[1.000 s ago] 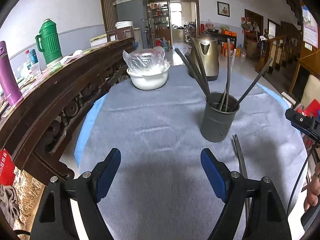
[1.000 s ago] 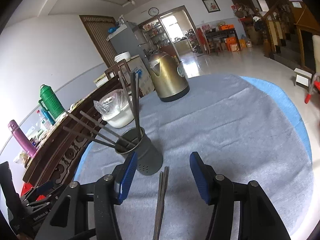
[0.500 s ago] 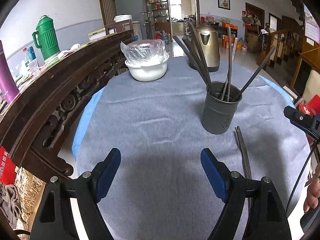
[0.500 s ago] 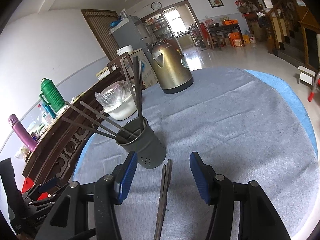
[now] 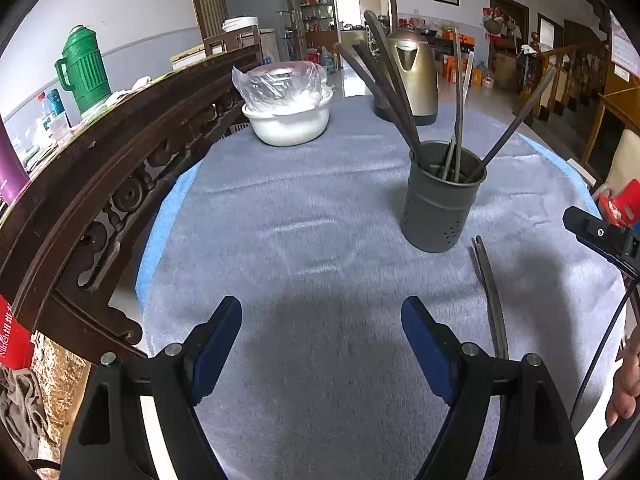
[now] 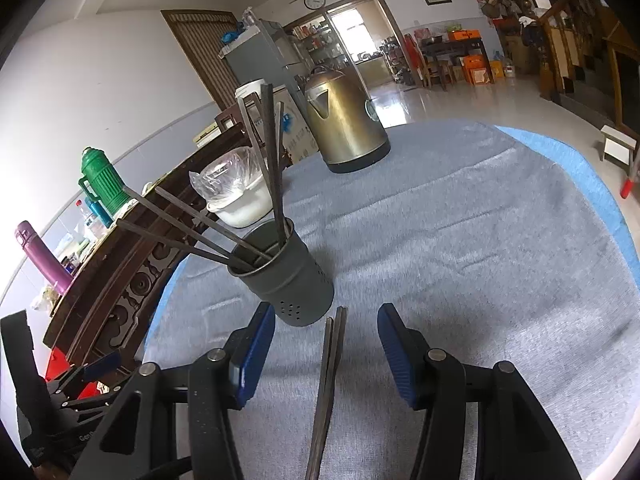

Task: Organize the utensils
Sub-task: 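Move both open tools down to the last two dark sticks on the cloth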

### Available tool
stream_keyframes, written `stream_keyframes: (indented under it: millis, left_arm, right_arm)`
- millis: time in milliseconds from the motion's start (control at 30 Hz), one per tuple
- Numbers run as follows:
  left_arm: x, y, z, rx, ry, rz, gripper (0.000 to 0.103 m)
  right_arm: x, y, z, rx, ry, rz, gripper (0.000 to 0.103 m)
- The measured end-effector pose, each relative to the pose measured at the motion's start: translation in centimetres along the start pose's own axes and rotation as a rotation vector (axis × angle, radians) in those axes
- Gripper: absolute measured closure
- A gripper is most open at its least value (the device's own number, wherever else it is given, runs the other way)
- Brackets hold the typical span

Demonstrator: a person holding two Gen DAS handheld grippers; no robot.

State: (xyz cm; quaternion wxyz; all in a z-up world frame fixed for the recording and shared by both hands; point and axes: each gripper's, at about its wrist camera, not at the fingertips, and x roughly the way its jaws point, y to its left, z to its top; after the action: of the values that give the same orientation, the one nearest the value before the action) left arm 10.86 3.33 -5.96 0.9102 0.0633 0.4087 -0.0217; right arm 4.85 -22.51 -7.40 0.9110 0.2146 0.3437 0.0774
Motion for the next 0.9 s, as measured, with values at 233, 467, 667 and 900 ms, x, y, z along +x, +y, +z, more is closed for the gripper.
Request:
stream_keyframes:
  millis: [233, 467, 667, 900]
  left_arm:
    - [1.0, -0.5, -0.3, 0.009, 0.040, 0.003, 0.021]
    - [2.1, -1.3, -1.1, 0.023, 0.084, -0.007, 0.021]
    - [2.6, -2.7, -0.8, 0.007, 0.069, -0.075, 0.021]
    - [4.4, -6.5, -0.9, 0.033, 0.080, -0.208, 0.020]
  right_arm:
    - [0.4, -0.9, -0.3, 0.015, -0.002, -0.007, 0.046]
    - [0.5, -3.9, -0.3, 0.027, -0.091, -0.022, 0.046]
    - [1.7, -6.3, -0.1, 0.105, -0.100, 0.026, 0.046]
    - [2.9, -7.9, -1.2, 0.131, -0.078, 0.050, 0.046]
